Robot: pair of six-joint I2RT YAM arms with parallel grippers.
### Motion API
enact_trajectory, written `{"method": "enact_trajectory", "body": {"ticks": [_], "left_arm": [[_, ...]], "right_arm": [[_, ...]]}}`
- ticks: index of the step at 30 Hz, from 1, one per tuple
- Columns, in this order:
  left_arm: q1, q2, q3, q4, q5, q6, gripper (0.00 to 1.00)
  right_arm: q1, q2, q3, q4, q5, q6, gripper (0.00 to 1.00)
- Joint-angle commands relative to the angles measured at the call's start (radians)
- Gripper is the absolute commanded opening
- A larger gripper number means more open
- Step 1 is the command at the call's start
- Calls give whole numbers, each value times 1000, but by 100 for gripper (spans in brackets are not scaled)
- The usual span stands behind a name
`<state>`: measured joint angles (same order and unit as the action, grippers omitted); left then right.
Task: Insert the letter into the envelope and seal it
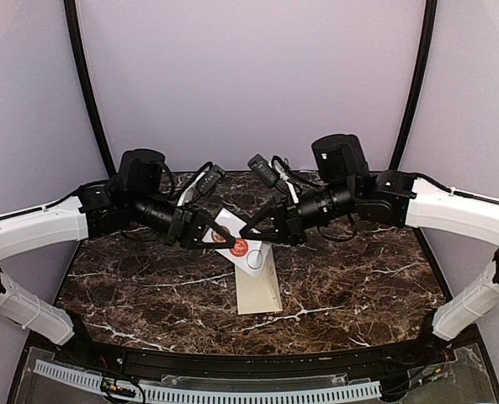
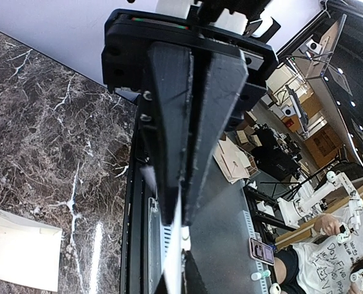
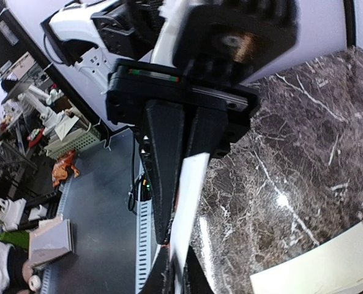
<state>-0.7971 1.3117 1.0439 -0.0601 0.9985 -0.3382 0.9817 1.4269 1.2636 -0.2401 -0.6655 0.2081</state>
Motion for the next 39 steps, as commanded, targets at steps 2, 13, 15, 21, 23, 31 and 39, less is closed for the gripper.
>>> {"method": "enact_trajectory", "body": {"ticks": [2, 13, 15, 21, 23, 31, 39], "left_arm": [[-5, -13, 21, -9, -13, 31, 22], [-5, -166, -256, 598, -278, -253, 73], [-6, -157, -275, 666, -277, -295, 70], [-16, -111, -267, 722, -255, -338, 55], [-17, -104, -268, 738, -252, -341, 49], [-19, -91, -274, 799, -238, -374, 33], [-19, -82, -283, 822, -212, -387, 2]], "right_arm": [[-4, -16, 3, 80, -15, 25, 0], [-3, -138, -222, 544, 176, 222, 0], [-2, -134, -232, 591, 176, 241, 0], [-2, -115, -227, 639, 149, 267, 0], [-2, -111, -225, 643, 136, 273, 0], [0, -96, -225, 643, 126, 285, 0], [0, -97, -229, 651, 118, 294, 0]]}}
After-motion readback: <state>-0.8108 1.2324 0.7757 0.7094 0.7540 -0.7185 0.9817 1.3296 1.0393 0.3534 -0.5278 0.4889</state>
